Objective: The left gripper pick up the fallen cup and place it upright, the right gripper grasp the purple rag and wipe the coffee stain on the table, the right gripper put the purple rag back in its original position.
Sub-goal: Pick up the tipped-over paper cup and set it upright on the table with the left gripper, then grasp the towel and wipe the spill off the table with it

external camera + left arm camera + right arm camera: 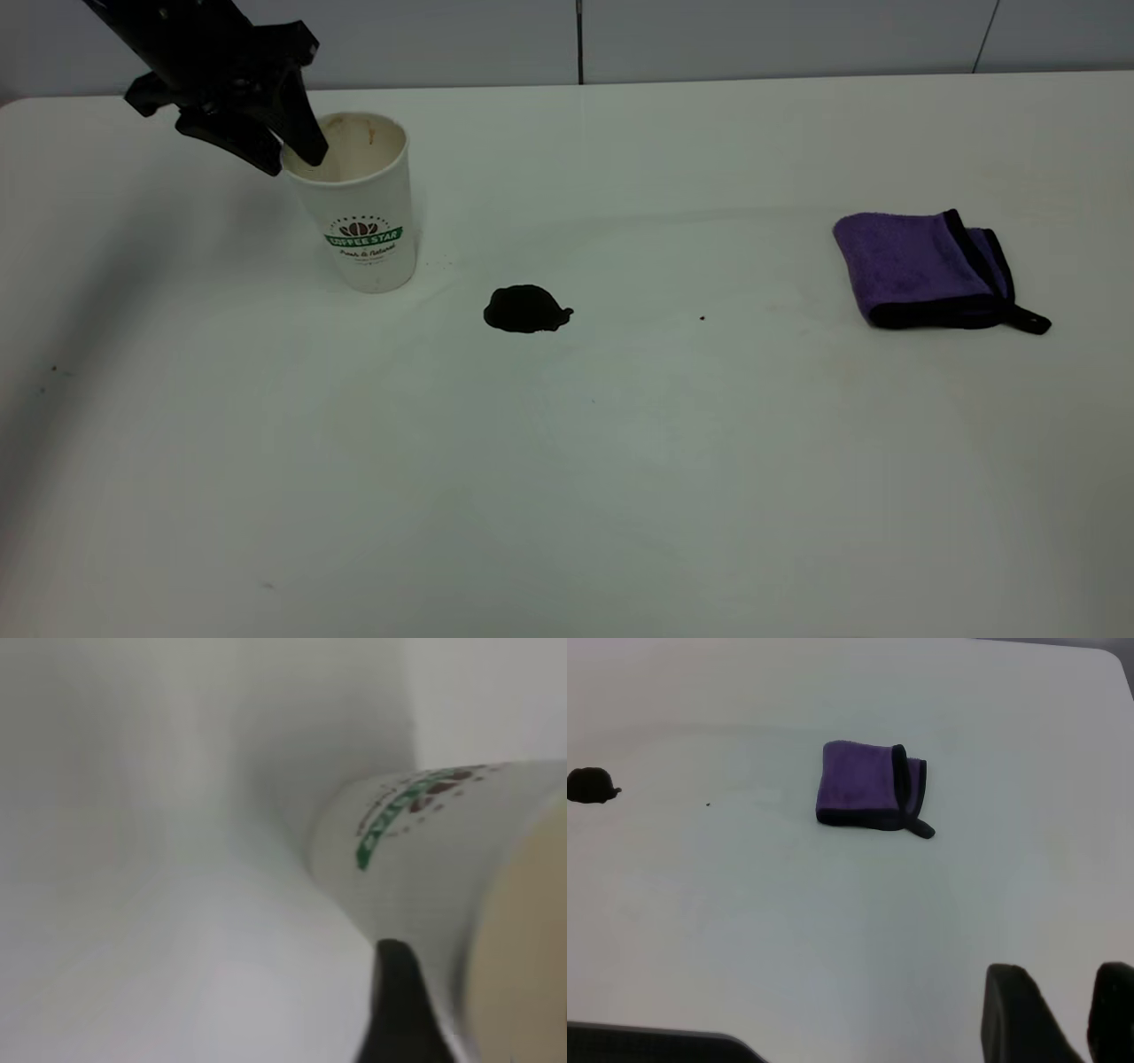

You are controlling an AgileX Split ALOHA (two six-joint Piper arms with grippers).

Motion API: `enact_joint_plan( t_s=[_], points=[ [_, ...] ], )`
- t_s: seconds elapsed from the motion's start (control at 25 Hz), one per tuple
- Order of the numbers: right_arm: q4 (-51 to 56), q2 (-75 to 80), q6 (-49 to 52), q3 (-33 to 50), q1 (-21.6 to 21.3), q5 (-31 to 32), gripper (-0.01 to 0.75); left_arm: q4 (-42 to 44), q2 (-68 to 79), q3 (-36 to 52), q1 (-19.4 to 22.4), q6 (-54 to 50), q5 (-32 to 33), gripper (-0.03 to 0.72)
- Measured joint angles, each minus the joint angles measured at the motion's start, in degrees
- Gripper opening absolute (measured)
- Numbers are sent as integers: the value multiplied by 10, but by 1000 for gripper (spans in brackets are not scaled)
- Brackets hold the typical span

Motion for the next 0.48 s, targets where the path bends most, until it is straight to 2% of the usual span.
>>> enact_joint_plan(
  t_s=[0.08,0.2,0.32,0.48],
  points=[
    [0,0,0,0,0,0,239,3,-27,-22,1,0,28,641],
    [0,0,0,0,0,0,239,4,-78,-58,2,0,83,714],
    [0,0,0,0,0,0,239,7,-130,-84,5,0,136,709],
    [0,0,0,0,0,0,239,42,-198,-90,6,-1,202,653]
  ],
)
